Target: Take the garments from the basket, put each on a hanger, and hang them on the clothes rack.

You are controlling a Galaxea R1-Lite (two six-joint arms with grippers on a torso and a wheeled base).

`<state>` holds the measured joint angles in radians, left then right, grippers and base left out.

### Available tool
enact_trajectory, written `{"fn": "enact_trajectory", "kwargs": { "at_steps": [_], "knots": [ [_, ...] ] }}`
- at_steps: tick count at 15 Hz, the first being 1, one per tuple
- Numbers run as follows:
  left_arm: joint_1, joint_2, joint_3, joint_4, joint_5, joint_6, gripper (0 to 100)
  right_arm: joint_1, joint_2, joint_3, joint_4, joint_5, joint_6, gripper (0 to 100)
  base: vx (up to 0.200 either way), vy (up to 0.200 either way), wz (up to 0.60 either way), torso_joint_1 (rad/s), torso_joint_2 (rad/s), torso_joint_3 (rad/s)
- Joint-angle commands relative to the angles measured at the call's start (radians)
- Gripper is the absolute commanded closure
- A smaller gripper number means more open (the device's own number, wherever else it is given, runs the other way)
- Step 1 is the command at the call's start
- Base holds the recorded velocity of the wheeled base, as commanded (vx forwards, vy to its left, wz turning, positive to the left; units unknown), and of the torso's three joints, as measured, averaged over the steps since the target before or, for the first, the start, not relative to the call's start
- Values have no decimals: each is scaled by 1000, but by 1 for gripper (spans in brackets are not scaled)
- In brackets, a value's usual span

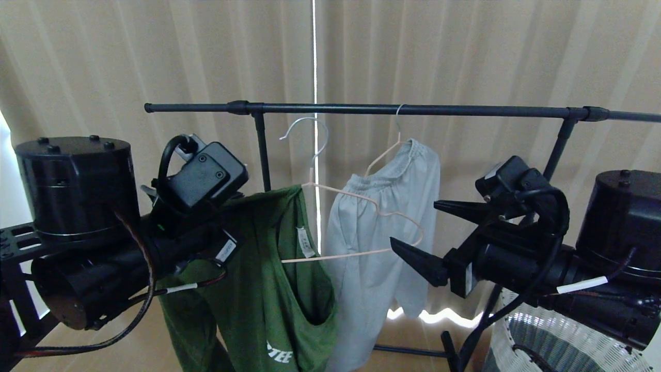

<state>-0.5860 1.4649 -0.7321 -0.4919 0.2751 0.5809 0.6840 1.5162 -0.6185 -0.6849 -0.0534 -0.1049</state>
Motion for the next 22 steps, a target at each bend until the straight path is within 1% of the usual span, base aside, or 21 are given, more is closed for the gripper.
{"fn": "enact_trajectory", "kwargs": {
  "at_steps": [1, 3, 5, 8, 9, 10, 12, 15, 18, 20, 22],
  "knots": [
    [12, -8, -4, -2, 16, -19, 100, -3, -5, 36, -1, 3, 1, 0, 0, 0, 0, 0, 0, 0],
    [12, -5, -10, -34, 18, -78, 100, -1, -8, 54, -1, 6, 5, 0, 0, 0, 0, 0, 0, 0],
    [12, 2, -10, -79, 33, -90, 100, 12, -2, 66, -1, 7, 25, 0, 0, 0, 0, 0, 0, 0],
    [12, 2, -21, -106, 38, -92, 100, 97, 21, 66, -24, 4, 102, 0, 0, 0, 0, 0, 0, 0],
    [12, 2, -24, -106, 38, -96, 100, 117, 35, 66, -39, 3, 111, 0, 0, 0, 0, 0, 0, 0],
    [8, 2, -35, -106, 36, -127, 100, 123, 58, 68, -70, -2, 111, 0, 0, 0, 0, 0, 0, 0],
    [5, -1, -44, -106, 35, -156, 100, 124, 101, 66, -111, -17, 111, 0, 0, 0, 0, 0, 0, 0],
    [0, -8, -46, -108, 35, -170, 100, 124, 187, 52, -179, -22, 108, 0, 0, 0, 0, 0, 0, 0],
    [-37, -28, -56, -108, 35, -171, 100, 124, 254, 37, -248, -22, 105, 0, 0, 0, 0, 0, 0, 0],
    [-63, -43, -56, -108, 35, -170, 100, 121, 283, 0, -249, -23, 105, 0, 0, 0, 0, 0, 0, 0],
    [-78, -57, -55, -106, 35, -170, 100, 117, 334, -38, -251, -82, 105, 0, 0, 0, 0, 0, 0, 0]
  ]
}}
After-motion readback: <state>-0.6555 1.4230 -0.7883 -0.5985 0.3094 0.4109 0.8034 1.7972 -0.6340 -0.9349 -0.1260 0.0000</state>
